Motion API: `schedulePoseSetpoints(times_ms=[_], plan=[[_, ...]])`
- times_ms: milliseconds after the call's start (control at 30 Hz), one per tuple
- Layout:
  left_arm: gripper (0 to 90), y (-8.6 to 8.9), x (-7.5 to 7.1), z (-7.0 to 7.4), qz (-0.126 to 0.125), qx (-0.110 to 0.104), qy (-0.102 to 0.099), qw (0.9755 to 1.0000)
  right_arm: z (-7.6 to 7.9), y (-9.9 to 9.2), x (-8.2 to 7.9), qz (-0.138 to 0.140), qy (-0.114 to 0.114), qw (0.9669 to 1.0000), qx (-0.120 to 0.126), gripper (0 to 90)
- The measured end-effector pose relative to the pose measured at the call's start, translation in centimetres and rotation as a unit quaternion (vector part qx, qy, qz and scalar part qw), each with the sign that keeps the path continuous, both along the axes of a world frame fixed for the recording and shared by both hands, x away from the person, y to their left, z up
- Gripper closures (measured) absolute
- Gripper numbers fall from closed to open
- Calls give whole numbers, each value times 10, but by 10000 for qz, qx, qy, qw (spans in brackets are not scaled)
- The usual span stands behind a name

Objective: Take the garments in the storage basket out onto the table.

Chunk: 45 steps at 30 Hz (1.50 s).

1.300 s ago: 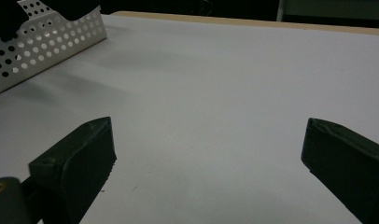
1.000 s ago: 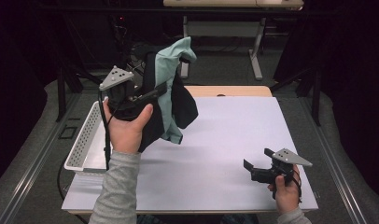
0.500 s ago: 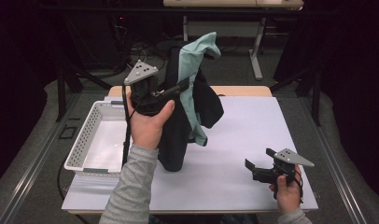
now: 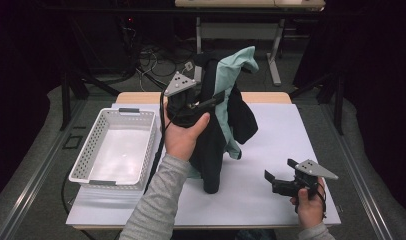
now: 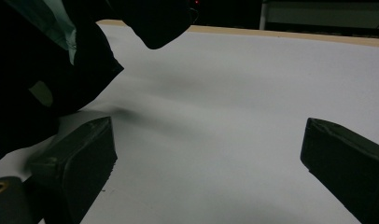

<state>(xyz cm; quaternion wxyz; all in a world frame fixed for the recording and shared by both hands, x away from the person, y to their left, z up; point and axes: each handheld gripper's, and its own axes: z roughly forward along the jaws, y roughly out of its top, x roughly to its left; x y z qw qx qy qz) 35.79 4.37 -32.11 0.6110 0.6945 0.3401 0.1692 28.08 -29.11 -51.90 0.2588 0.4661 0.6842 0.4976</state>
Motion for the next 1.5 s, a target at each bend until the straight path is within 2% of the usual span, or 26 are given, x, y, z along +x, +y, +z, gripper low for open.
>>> schedulePoseSetpoints(times_ms=[233, 267, 300, 367, 467, 500, 567, 667, 767, 833, 900, 1000, 1100, 1200, 1300, 1500], plan=[[642, 2, 5, -28, -104, -125, 5, 9999, -2, 0, 2, -54, 41, 10000, -69, 30], [642, 3, 6, -33, -120, -136, 49, 9998, -3, 0, 4, -56, -35, 9999, -133, 30], [642, 3, 7, -37, -128, -156, 92, 9998, -2, 1, 3, -81, 36, 9999, -123, 30], [641, 4, 8, -47, -158, -157, 197, 9996, -4, 2, 4, -101, -41, 9999, -128, 30], [639, 6, 8, -60, -142, -189, 276, 9993, -4, 2, 4, -60, 62, 9998, -190, 33], [639, 7, 8, -66, -132, -178, 297, 9993, -6, 4, 5, -79, 32, 9999, -123, 33], [637, 9, 8, -76, -118, -180, 391, 9990, -7, 3, 5, -63, 10, 9998, -163, 33], [635, 12, 6, -90, -54, -91, 399, 9991, -7, 4, 5, -81, 18, 9999, -102, 34], [632, 17, 5, -103, -34, -307, 497, 9983, -6, 4, 6, -60, 5, 9999, -107, 38], [631, 18, 2, -110, 38, -325, 493, 9982, -5, 3, 6, -20, 66, 9999, -147, 39], [629, 19, -2, -116, 101, -267, 455, 9986, -6, 4, 6, -25, 24, 10000, -67, 41], [626, 19, -5, -123, 86, -177, 513, 9985, -6, 5, 8, 3, 19, 10000, 1, 41], [624, 18, -8, -130, 48, -76, 548, 9985, -5, 6, 7, 42, 25, 9999, -94, 40], [620, 17, -9, -136, 39, -72, 603, 9981, -5, 8, 7, 53, 17, 9999, -137, 40], [615, 16, -6, -143, -28, -82, 803, 9967, -6, 8, 8, 60, 24, 9999, -149, 40], [610, 10, -2, -161, -20, 77, 982, 9951, -6, 7, 8, 53, 72, 9998, -151, 45]])
